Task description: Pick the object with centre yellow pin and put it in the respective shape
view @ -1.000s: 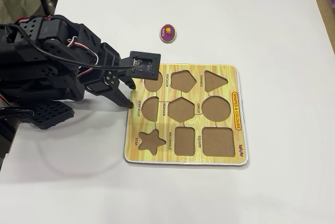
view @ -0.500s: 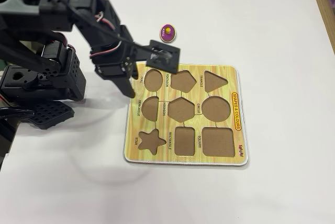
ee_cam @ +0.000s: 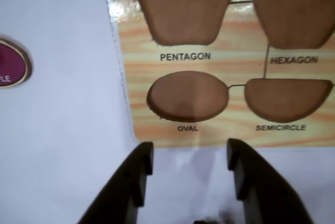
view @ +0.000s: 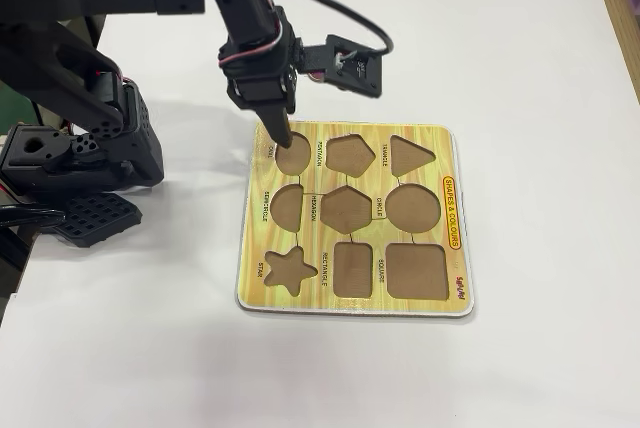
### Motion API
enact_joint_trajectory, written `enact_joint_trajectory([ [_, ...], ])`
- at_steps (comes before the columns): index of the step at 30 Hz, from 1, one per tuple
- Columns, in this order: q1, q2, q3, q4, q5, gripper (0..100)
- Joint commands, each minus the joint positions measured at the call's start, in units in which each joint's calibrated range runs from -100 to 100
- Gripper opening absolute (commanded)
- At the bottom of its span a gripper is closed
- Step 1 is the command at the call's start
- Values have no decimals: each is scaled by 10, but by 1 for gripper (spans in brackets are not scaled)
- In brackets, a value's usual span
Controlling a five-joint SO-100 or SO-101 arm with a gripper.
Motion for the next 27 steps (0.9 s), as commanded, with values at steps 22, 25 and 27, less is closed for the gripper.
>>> enact_joint_trajectory([
  [22, -207, 157, -237, -5, -18, 17],
  [25, -230, 187, -272, -5, -18, 17],
  [27, -240, 202, -291, -5, -18, 17],
])
